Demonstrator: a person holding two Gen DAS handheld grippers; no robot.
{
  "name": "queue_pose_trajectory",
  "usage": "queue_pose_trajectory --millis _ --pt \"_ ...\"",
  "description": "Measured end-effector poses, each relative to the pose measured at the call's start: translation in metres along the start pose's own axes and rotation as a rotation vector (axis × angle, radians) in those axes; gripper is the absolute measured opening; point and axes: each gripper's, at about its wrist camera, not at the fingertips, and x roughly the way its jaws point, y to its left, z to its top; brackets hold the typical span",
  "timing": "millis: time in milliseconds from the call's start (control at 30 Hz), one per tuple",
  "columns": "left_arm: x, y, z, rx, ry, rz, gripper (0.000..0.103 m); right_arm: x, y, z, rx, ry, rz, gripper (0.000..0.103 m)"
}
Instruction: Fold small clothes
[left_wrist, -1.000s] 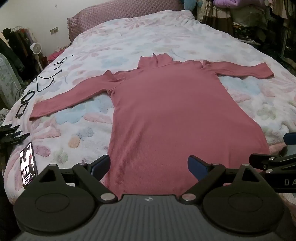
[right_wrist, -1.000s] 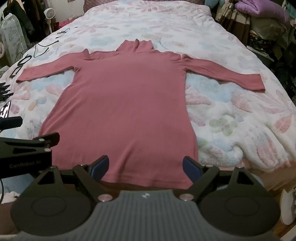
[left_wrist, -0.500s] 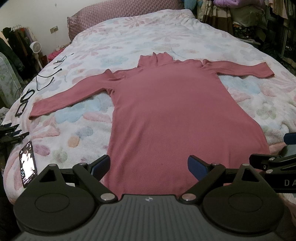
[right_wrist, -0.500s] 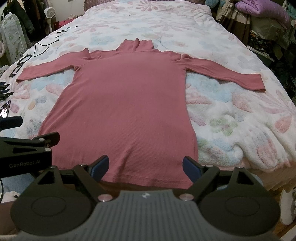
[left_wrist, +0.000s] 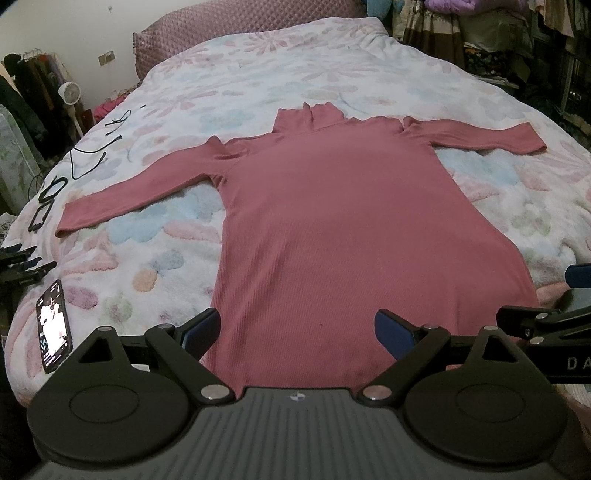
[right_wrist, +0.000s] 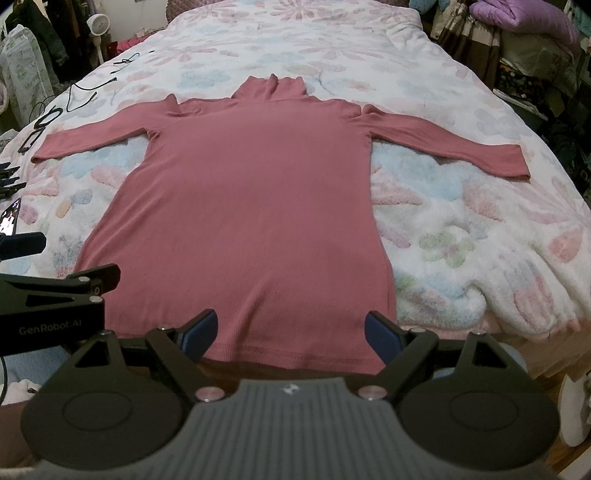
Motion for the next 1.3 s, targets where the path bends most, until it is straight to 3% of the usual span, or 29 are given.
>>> queue_pose_trajectory --millis 1300 --pt "0.0013 0.0012 -0.0026 -0.011 0.009 -0.003 0.103 -0.0003 0.0003 0.0002 -0.002 0.005 -0.001 0.083"
